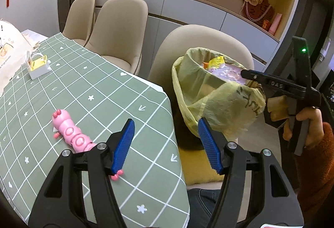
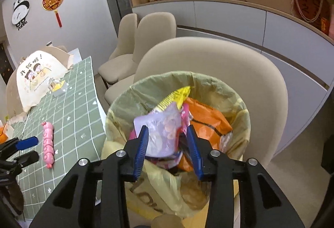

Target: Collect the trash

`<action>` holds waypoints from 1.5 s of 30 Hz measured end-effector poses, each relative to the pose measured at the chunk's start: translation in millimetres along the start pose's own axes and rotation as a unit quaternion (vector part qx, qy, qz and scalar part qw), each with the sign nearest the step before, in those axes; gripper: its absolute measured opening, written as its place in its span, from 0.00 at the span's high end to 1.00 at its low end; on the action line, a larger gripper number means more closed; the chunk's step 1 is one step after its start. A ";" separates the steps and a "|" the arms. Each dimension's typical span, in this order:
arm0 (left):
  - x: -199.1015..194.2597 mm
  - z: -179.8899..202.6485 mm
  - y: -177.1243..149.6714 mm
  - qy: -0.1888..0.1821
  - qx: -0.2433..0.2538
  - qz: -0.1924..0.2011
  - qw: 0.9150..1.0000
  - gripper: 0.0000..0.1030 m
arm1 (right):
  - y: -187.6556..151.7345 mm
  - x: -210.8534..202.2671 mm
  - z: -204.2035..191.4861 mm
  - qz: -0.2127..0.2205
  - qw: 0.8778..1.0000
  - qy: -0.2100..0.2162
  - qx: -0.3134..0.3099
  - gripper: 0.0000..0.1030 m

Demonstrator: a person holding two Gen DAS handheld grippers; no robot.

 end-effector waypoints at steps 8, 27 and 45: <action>-8.6 7.5 -9.2 0.010 0.009 0.014 1.000 0.42 | -15.7 -13.4 -1.1 0.021 0.999 0.018 0.016 0.64; -65.3 -31.7 -103.0 0.117 -0.037 0.035 0.992 0.30 | -148.0 -81.9 -141.2 0.042 0.998 0.030 -0.044 0.64; -78.3 -27.0 -115.1 0.122 -0.050 0.024 0.991 0.30 | -172.5 -86.3 -172.0 0.022 0.999 -0.015 -0.045 0.64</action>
Point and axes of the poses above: each gripper's, at about its wrist camera, not at the fingertips, and x roughly the way its jaws point, z to its right, y to its top, the point moved 8 cm from there along x, roughly the way its jaws point, and after that the axes turned 14 degrees about -z, right-handed, at the moved point
